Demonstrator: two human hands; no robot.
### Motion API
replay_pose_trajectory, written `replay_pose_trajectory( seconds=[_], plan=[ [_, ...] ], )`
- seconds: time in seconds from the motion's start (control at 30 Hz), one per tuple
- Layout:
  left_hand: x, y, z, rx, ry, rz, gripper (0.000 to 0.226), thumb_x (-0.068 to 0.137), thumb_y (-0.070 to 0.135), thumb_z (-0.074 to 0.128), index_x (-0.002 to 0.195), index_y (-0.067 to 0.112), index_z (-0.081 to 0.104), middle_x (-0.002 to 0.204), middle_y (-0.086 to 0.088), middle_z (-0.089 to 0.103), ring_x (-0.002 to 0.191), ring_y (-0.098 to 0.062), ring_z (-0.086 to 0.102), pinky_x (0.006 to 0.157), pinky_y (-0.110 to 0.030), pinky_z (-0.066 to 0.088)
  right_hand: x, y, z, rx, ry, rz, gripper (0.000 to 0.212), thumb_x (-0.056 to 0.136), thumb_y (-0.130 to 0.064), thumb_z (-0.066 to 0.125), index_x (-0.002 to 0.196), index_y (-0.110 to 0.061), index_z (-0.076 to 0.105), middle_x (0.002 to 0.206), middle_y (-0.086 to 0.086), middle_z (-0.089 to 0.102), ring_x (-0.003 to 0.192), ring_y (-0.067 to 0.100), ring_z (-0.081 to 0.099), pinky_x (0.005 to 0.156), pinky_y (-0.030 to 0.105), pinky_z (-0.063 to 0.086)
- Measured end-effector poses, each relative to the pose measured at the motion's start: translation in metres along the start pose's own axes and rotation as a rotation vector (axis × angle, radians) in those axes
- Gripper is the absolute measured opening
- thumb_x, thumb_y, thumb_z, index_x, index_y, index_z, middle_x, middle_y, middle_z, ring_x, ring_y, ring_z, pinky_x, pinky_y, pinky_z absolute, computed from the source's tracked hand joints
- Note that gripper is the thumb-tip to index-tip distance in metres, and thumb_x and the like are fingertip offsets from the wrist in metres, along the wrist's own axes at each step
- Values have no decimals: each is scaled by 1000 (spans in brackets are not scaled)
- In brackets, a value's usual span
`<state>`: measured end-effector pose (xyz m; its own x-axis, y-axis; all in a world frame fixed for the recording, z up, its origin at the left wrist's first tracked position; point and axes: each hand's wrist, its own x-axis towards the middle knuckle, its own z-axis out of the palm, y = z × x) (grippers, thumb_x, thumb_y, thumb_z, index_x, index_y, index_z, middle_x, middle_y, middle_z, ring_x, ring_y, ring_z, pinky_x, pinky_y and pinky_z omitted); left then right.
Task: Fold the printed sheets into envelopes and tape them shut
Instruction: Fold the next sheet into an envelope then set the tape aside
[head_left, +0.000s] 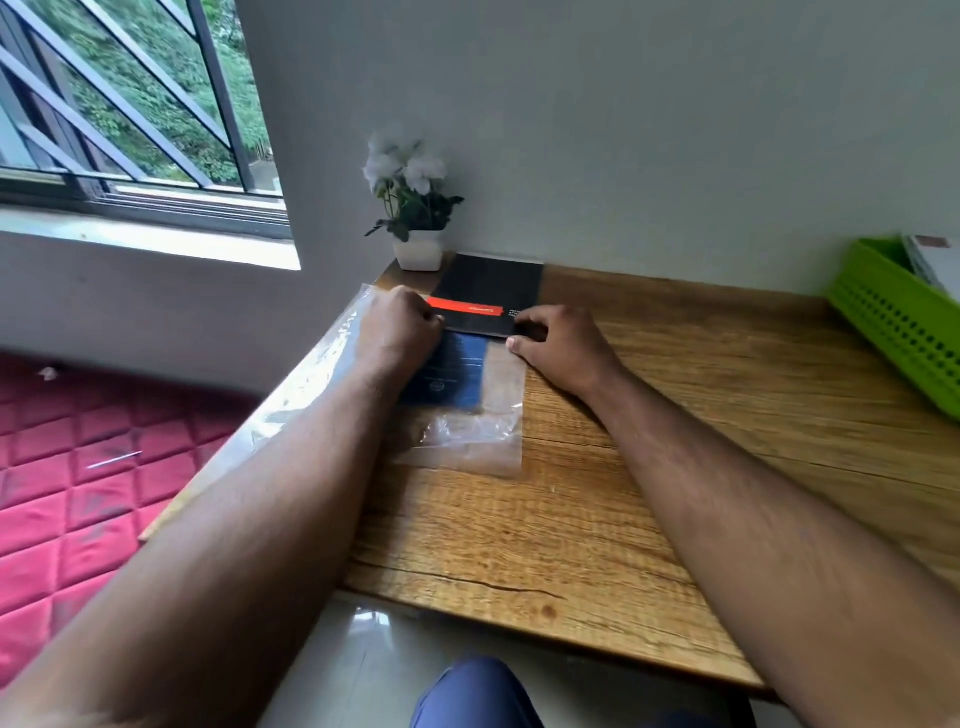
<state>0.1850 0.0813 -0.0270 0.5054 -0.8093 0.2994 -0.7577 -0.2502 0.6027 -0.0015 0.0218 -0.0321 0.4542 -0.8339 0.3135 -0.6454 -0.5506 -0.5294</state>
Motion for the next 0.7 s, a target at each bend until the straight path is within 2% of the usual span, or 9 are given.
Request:
replay_pose_trajectory(
  seconds=[0.1, 0.23, 0.37, 0.5, 0.57, 0.7],
  plan=[
    [2, -1, 2, 19, -1, 0, 18, 86, 23, 66, 89, 8, 75, 89, -13, 69, 82, -29, 62, 69, -30, 43, -1, -1, 1, -13, 12, -5, 40, 86, -28, 66, 124, -16, 61, 124, 3, 64, 110, 16, 59, 89, 24, 44],
    [-1, 1, 2, 49, 16, 26, 17, 87, 21, 66, 94, 9, 76, 93, -12, 70, 82, -25, 59, 70, -30, 43, -3, -2, 1, -21, 25, -5, 40, 87, -28, 66, 124, -15, 61, 123, 4, 64, 109, 16, 60, 87, 23, 44],
    [-6, 3, -4, 37, 37, 54, 20, 85, 20, 64, 100, 13, 76, 97, -13, 71, 91, -30, 62, 78, -34, 48, -6, -6, -1, -25, 31, 1, 40, 87, -28, 65, 125, -14, 60, 120, 4, 65, 106, 16, 61, 84, 23, 46],
    [-16, 24, -7, 215, 127, 271, 21, 79, 15, 57, 90, 8, 73, 97, -15, 68, 95, -37, 60, 77, -38, 47, -13, -8, -12, 15, 99, 46, 38, 84, -31, 67, 119, -16, 64, 116, 5, 67, 104, 19, 63, 85, 25, 48],
    [-23, 45, -3, 312, 106, 383, 22, 80, 18, 56, 92, 9, 73, 98, -11, 66, 97, -35, 59, 78, -37, 47, -16, -4, -23, -19, 118, 58, 39, 85, -32, 66, 119, -15, 64, 120, 5, 66, 108, 20, 62, 89, 27, 48],
    [-31, 88, 19, 341, -4, 460, 24, 81, 24, 58, 97, 12, 71, 105, -10, 65, 105, -33, 57, 82, -40, 49, -22, 21, -51, -161, 94, 70, 41, 87, -31, 65, 124, -16, 60, 129, 4, 61, 117, 21, 57, 96, 30, 46]
  ],
)
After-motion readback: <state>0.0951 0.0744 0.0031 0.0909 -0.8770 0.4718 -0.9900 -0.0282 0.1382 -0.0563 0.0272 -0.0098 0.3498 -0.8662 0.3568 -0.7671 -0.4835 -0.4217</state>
